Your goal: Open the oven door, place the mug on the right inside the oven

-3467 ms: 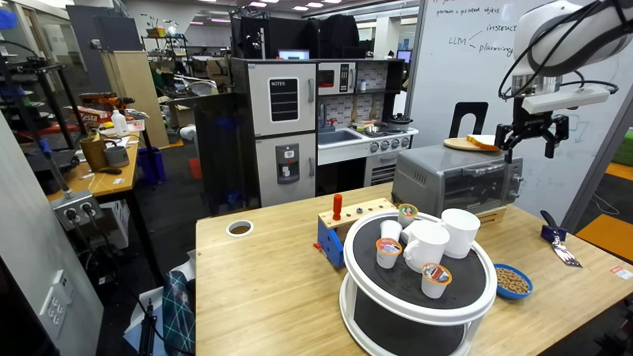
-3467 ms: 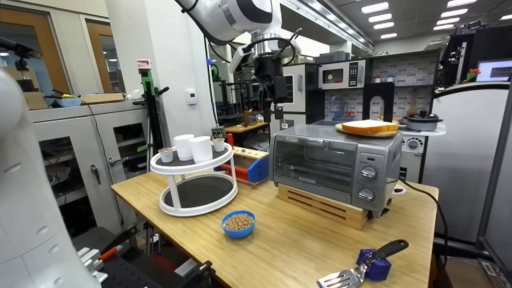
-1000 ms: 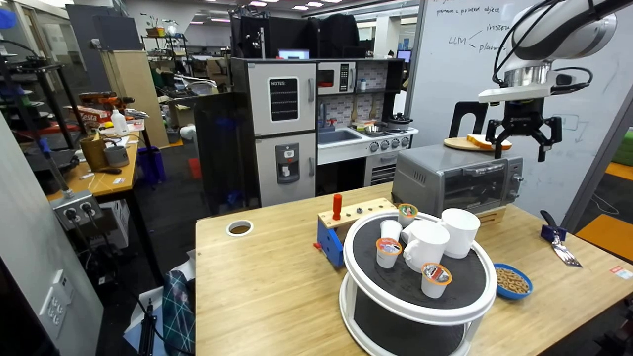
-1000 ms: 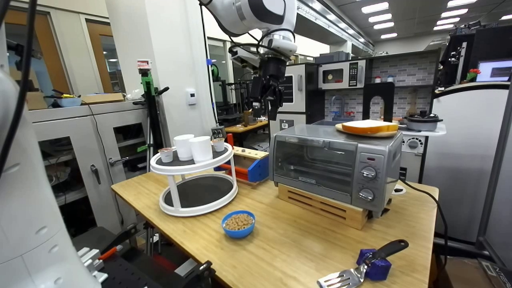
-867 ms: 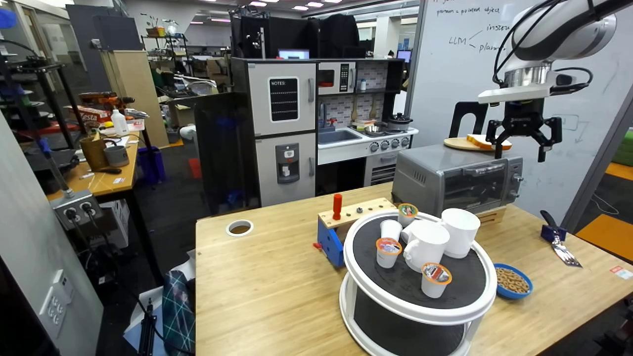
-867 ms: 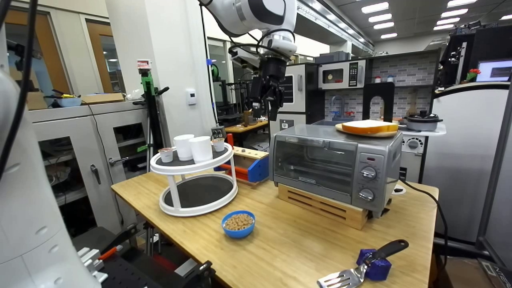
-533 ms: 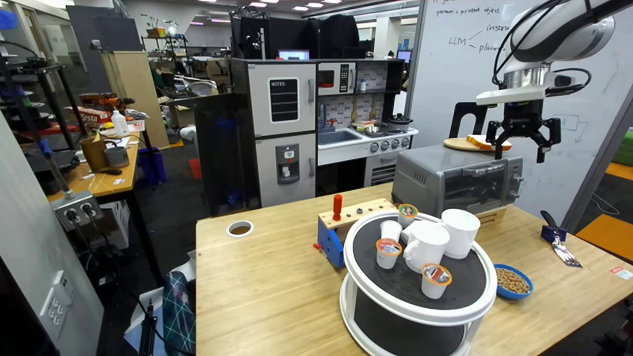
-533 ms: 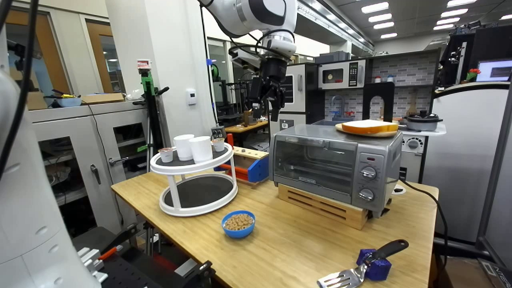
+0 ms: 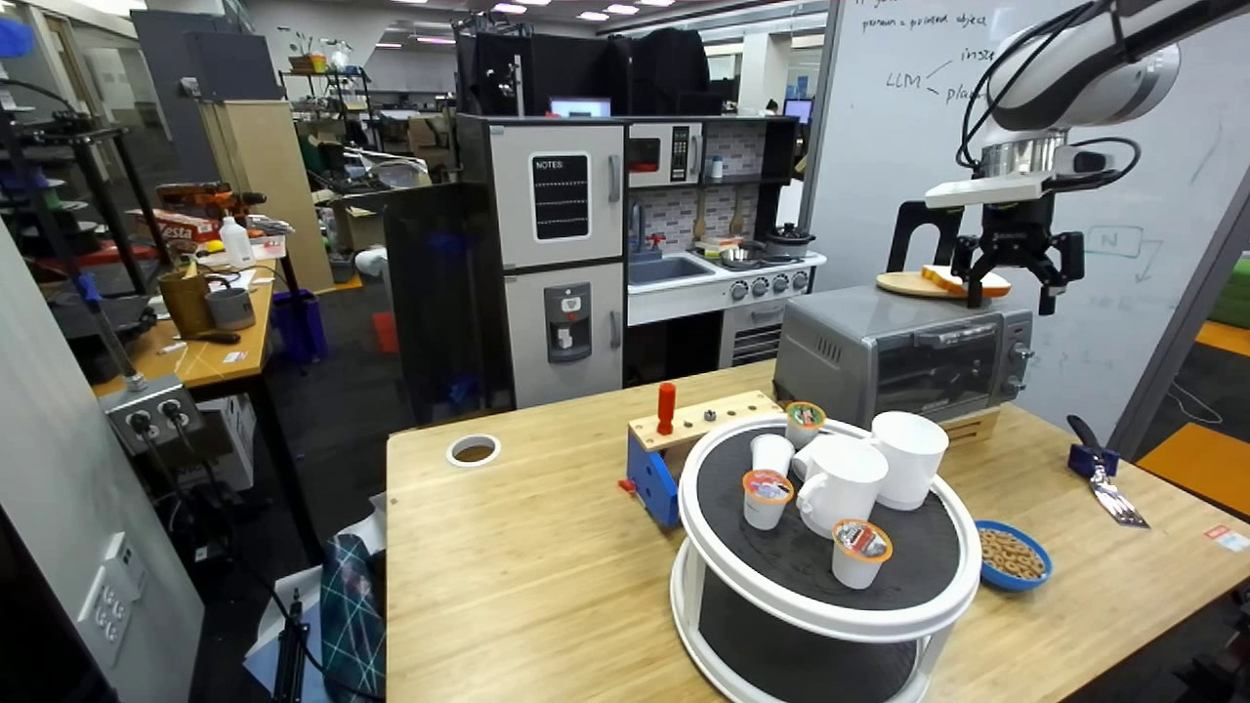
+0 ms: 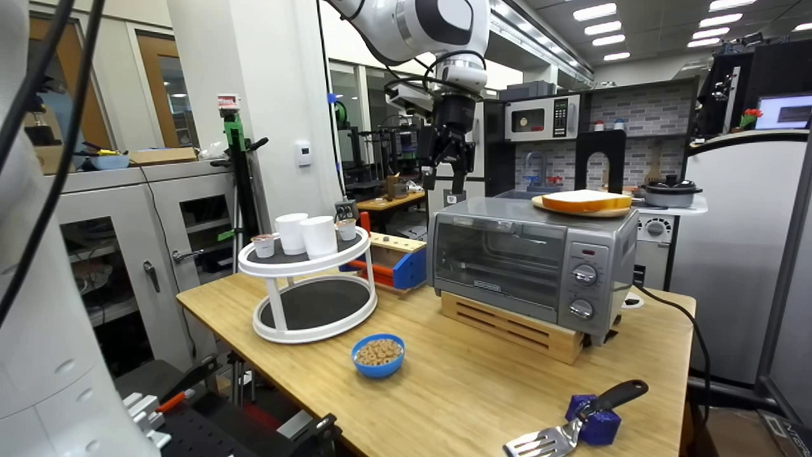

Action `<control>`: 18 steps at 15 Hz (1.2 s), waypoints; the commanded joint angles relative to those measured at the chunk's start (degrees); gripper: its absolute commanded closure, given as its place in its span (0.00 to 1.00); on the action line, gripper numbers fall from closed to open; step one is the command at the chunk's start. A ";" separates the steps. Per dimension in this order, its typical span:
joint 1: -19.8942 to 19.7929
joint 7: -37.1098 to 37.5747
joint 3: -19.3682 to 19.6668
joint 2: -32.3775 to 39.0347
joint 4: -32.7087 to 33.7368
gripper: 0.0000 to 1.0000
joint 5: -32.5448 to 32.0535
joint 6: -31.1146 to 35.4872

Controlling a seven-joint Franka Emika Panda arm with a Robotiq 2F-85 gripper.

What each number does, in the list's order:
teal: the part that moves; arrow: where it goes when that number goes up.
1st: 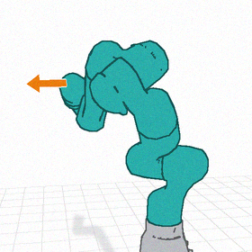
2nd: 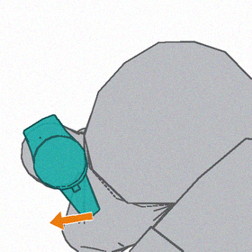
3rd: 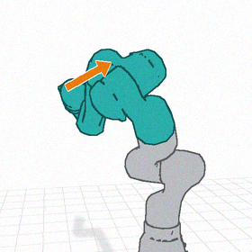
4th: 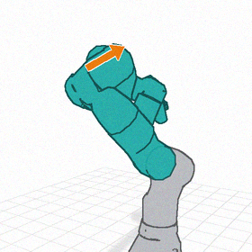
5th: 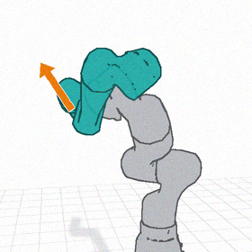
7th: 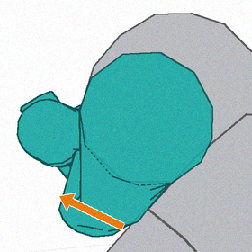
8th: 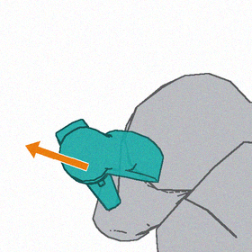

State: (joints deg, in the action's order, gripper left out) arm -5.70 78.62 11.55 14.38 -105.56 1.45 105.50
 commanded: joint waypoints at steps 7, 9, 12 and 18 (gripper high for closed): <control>-2.08 1.15 1.02 7.77 8.08 0.00 1.30 -3.56; -2.13 0.89 1.01 8.71 9.11 0.00 1.17 -3.87; -2.20 0.75 1.01 10.06 10.67 0.00 1.21 -4.40; -2.30 0.48 0.89 12.06 12.98 0.00 1.49 -5.66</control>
State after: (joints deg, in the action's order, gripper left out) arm -7.21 79.31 12.80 24.93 -95.22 1.64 102.78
